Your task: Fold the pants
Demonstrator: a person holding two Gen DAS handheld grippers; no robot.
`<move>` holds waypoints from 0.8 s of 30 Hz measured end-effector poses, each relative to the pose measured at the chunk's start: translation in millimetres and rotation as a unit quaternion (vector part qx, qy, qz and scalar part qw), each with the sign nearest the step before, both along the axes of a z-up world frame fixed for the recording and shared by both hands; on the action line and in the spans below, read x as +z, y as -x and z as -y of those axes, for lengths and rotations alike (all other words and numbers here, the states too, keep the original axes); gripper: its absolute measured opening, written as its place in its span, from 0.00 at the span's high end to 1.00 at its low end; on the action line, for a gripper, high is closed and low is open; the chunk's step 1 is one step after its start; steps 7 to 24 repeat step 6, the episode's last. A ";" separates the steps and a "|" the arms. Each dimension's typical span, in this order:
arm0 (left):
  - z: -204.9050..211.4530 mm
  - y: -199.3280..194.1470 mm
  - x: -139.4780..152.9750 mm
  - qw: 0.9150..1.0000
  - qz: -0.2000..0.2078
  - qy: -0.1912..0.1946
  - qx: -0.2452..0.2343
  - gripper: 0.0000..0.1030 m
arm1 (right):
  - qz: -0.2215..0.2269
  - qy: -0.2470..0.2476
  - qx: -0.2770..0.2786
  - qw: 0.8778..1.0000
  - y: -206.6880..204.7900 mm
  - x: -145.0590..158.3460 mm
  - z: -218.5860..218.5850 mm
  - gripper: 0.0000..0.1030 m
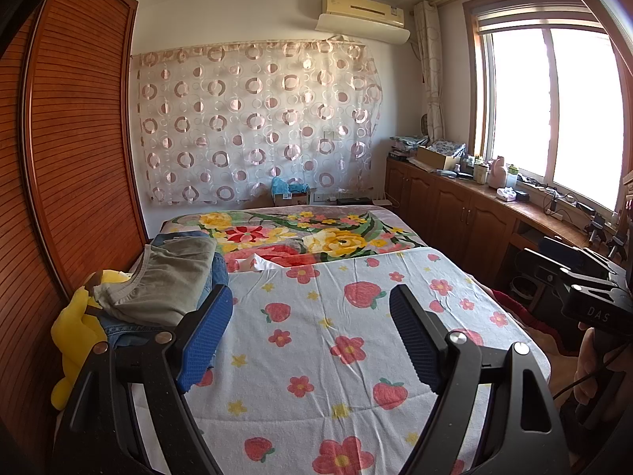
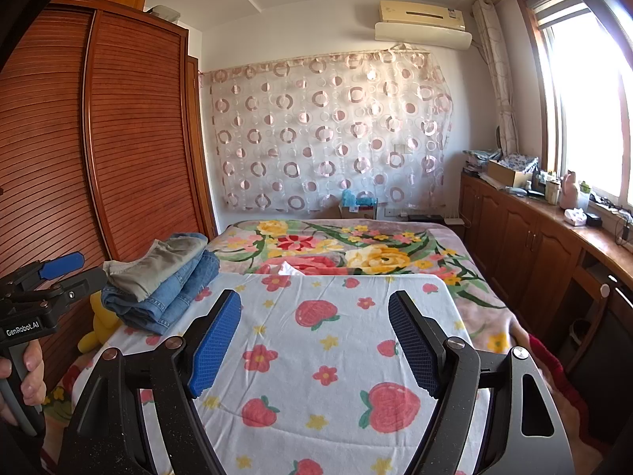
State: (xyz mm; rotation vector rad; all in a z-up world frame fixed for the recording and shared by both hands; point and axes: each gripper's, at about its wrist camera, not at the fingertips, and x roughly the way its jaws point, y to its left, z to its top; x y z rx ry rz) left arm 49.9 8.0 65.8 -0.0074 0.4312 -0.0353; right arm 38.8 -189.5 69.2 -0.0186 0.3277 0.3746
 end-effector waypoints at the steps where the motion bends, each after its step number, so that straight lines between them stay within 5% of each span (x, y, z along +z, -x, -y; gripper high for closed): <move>1: -0.1 0.1 -0.1 1.000 0.000 0.000 0.000 0.20 | 0.000 0.000 0.000 1.000 0.0 0.1 0.0 0.24; 24: -0.2 -0.1 -0.6 1.000 0.000 0.000 0.000 0.20 | 0.000 -0.001 -0.001 1.000 -0.6 0.2 0.1 0.24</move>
